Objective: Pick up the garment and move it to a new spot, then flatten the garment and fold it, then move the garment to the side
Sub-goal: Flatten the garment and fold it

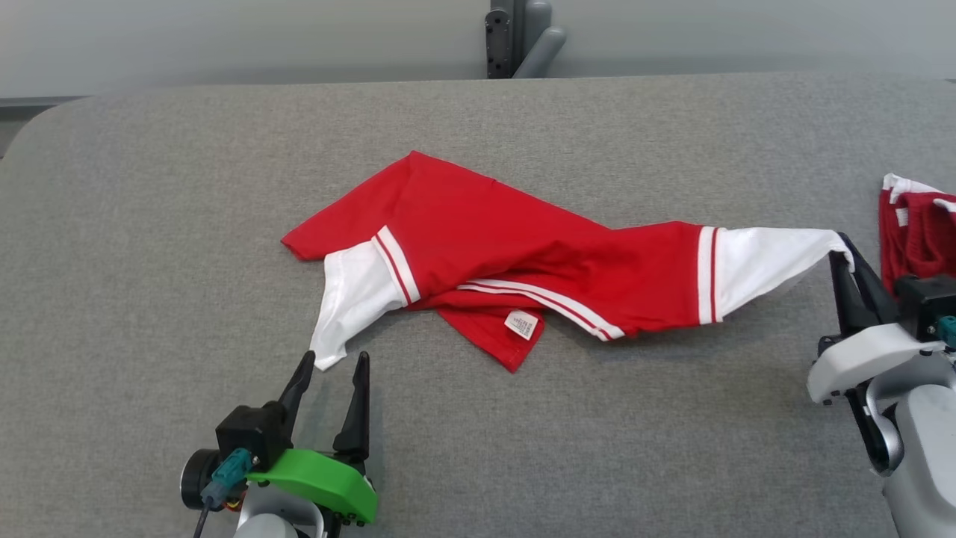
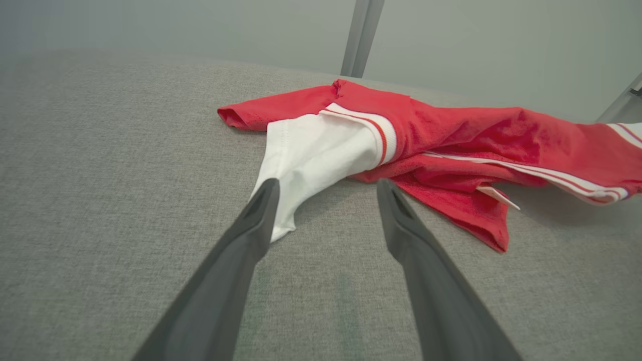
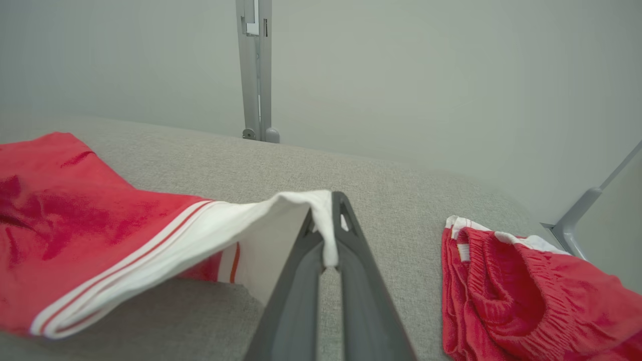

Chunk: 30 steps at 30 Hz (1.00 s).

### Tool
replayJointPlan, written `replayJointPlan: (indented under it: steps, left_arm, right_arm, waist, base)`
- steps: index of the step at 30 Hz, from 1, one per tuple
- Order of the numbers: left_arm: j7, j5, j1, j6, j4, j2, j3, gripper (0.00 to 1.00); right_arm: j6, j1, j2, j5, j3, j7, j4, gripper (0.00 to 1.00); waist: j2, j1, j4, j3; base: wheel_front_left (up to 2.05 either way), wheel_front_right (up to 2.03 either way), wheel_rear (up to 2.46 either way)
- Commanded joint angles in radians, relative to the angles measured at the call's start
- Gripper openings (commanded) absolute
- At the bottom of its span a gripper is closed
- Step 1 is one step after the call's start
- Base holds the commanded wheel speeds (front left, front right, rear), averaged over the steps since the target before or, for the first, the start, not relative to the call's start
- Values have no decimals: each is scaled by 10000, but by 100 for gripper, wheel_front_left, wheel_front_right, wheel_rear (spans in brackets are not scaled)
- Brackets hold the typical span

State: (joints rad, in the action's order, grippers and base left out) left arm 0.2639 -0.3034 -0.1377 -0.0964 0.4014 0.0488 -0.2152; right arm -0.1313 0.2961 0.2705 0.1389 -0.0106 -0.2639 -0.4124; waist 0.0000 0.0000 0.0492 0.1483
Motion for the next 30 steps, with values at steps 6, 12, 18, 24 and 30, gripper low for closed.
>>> replayJointPlan:
  steps: [6, 12, 18, 24, 30]
  left_arm:
    - [1, -117, -55, 70, 65, 37, -198, 100]
    - [0, -79, 262, 90, 0, 37, -33, 100]
    - [0, -165, 13, 69, -156, 37, -299, 100]
    - [1, -359, -52, 133, -221, 37, -748, 100]
    - [1, -457, 263, 180, -138, 37, -978, 100]
  right_arm:
    - [11, 385, 254, -595, -617, -16, -2090, 100]
    - [11, -294, -76, -671, -763, -15, -868, 100]
    - [13, -287, -340, -251, 920, -13, 654, 100]
    - [11, 517, -419, 203, 3427, -14, 744, 100]
    - [13, 1559, -494, 688, 5708, -15, -127, 100]
  waist:
    - [0, 0, 635, 6]
    - [0, 0, 740, -174]
    - [0, 0, 1075, 8]
    - [0, 0, 2040, 107]
    - [0, 0, 3206, 151]
  base:
    - [0, 0, 0]
    - [0, 0, 0]
    - [0, 0, 0]
    - [0, 0, 0]
    - [0, 0, 0]
